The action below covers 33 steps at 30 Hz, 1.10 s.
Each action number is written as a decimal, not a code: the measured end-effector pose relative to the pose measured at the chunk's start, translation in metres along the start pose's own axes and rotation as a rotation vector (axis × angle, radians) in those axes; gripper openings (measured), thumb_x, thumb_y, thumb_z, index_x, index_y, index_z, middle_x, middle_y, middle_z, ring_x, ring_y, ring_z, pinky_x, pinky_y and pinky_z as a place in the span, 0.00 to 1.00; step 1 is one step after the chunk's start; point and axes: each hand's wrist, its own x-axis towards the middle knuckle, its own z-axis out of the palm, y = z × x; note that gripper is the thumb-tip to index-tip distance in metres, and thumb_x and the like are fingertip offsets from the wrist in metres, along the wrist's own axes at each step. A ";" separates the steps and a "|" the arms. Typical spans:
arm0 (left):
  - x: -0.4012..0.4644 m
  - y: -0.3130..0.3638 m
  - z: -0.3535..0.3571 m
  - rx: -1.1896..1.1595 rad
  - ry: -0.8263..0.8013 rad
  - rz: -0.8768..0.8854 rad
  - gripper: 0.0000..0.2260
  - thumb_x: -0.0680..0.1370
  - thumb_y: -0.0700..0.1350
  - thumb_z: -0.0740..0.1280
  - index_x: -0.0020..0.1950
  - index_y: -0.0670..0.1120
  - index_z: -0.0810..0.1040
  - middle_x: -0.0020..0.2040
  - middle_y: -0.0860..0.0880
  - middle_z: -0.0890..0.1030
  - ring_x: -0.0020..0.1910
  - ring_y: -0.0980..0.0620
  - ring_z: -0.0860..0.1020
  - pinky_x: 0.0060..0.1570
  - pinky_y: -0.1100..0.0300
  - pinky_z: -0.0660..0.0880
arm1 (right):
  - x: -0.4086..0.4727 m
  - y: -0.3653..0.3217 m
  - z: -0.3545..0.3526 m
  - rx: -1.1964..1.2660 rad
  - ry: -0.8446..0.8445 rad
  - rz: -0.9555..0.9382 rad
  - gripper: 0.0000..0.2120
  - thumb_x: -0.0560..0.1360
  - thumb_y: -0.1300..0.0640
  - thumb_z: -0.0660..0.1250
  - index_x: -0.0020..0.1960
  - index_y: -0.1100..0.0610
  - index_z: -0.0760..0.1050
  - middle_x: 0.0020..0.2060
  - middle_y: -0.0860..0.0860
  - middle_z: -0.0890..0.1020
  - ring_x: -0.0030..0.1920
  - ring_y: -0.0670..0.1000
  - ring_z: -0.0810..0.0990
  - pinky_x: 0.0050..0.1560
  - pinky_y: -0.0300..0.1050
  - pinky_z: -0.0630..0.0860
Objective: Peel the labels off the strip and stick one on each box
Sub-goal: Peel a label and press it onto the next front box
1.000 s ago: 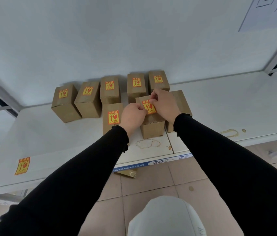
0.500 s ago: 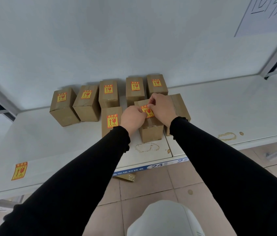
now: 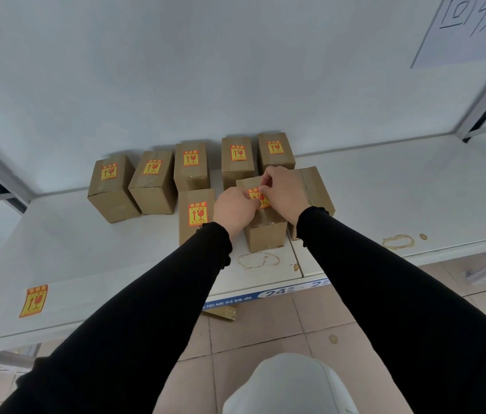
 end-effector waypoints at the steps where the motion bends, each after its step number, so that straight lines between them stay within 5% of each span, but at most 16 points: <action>1: 0.000 0.000 0.000 0.001 0.002 0.002 0.13 0.80 0.49 0.67 0.36 0.48 0.76 0.37 0.48 0.78 0.34 0.53 0.77 0.31 0.64 0.72 | 0.000 0.000 0.000 0.000 -0.001 0.000 0.02 0.78 0.57 0.69 0.47 0.55 0.77 0.46 0.50 0.79 0.46 0.49 0.79 0.46 0.41 0.77; 11: -0.002 -0.003 0.001 0.061 0.037 0.059 0.14 0.80 0.48 0.67 0.34 0.50 0.71 0.35 0.49 0.76 0.35 0.52 0.75 0.32 0.63 0.71 | 0.003 -0.002 0.000 -0.006 -0.026 0.041 0.02 0.78 0.57 0.69 0.48 0.55 0.77 0.47 0.50 0.79 0.47 0.50 0.79 0.47 0.42 0.77; 15: -0.003 -0.007 0.001 0.074 0.076 0.113 0.07 0.79 0.48 0.68 0.46 0.48 0.72 0.41 0.52 0.76 0.38 0.55 0.74 0.33 0.64 0.68 | 0.004 -0.003 -0.004 0.004 -0.036 0.040 0.03 0.78 0.59 0.69 0.50 0.55 0.76 0.48 0.50 0.80 0.48 0.50 0.79 0.49 0.44 0.79; 19: -0.004 -0.009 -0.001 0.104 0.079 0.188 0.10 0.79 0.49 0.68 0.58 0.49 0.72 0.45 0.51 0.78 0.42 0.53 0.78 0.31 0.64 0.70 | 0.003 -0.002 -0.012 -0.025 -0.114 -0.022 0.04 0.78 0.61 0.68 0.46 0.53 0.78 0.49 0.50 0.79 0.48 0.50 0.80 0.50 0.46 0.80; 25: -0.002 -0.011 -0.001 0.131 0.073 0.210 0.12 0.80 0.49 0.66 0.62 0.49 0.73 0.49 0.50 0.78 0.45 0.52 0.78 0.34 0.64 0.73 | -0.005 0.006 -0.030 -0.098 -0.300 -0.077 0.10 0.77 0.57 0.72 0.57 0.53 0.77 0.54 0.50 0.75 0.53 0.51 0.76 0.54 0.45 0.76; 33: -0.004 -0.010 -0.013 0.258 0.024 0.283 0.13 0.81 0.45 0.65 0.64 0.47 0.73 0.53 0.48 0.80 0.47 0.51 0.77 0.45 0.58 0.77 | -0.020 -0.001 -0.036 -0.129 -0.232 -0.086 0.10 0.78 0.55 0.70 0.58 0.53 0.74 0.53 0.49 0.77 0.51 0.50 0.77 0.49 0.44 0.75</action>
